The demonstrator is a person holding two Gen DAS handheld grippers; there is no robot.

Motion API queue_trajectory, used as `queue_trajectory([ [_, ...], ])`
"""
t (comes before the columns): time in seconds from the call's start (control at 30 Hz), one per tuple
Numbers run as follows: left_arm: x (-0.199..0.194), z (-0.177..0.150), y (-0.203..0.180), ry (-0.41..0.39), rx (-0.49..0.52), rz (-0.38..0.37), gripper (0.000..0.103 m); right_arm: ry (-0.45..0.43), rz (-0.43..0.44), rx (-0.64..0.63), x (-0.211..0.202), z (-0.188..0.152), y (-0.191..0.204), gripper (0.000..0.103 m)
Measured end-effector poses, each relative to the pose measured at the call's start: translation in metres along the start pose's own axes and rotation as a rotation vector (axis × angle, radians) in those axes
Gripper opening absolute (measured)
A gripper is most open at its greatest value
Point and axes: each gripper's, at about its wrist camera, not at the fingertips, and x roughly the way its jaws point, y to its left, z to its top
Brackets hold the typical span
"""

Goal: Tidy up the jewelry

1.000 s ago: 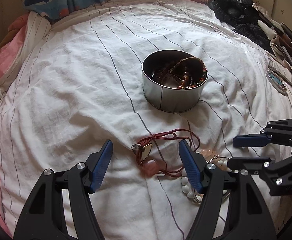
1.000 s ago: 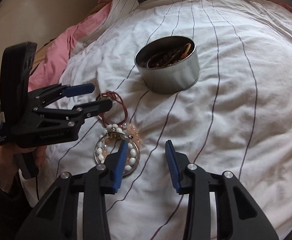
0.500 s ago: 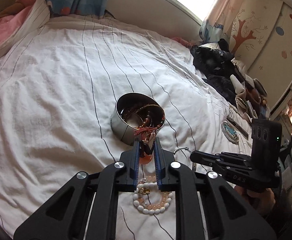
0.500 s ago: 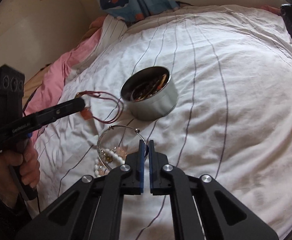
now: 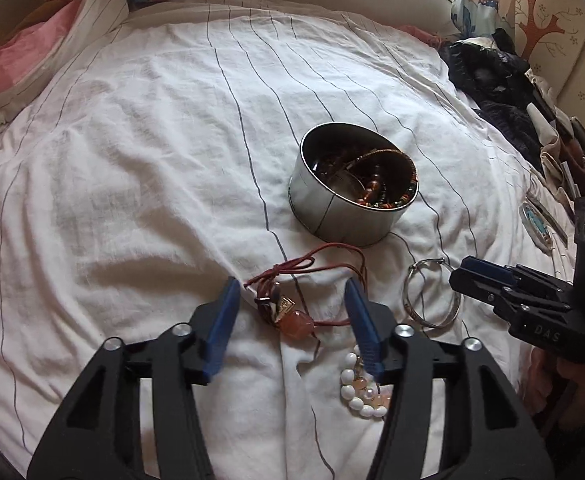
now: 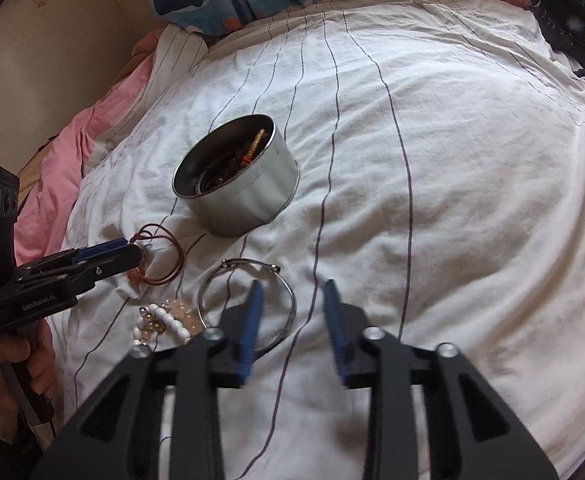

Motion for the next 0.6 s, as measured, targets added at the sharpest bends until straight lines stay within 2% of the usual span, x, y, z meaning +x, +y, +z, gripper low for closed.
queue_trajectory([
  [0.07,0.001,-0.001,-0.002,-0.012,0.034,0.058,0.065,0.008,-0.016,-0.02,0.003,0.0,0.003,0.04],
  [0.13,0.008,-0.002,-0.002,0.01,0.053,0.082,0.066,0.043,-0.054,-0.05,0.012,-0.003,0.006,0.038],
  [0.17,0.013,-0.004,-0.003,0.026,0.065,0.072,0.062,0.055,-0.079,-0.076,0.016,-0.004,0.009,0.032],
  [0.2,0.015,-0.005,-0.006,0.031,0.078,0.06,0.053,0.057,-0.101,-0.107,0.017,-0.005,0.013,0.017],
  [0.23,0.015,-0.006,-0.01,0.041,0.096,0.043,0.024,0.057,-0.096,-0.122,0.017,-0.005,0.016,0.009],
  [0.27,0.014,-0.006,-0.014,0.047,0.11,0.021,0.014,0.052,-0.081,-0.119,0.015,-0.004,0.017,0.006],
  [0.43,-0.021,0.002,-0.024,-0.097,0.099,-0.065,0.013,-0.058,0.02,-0.048,-0.01,0.004,0.011,0.005],
  [0.6,-0.046,0.011,-0.031,-0.181,0.062,-0.114,0.013,-0.201,0.041,-0.056,-0.035,0.016,0.021,0.005],
])
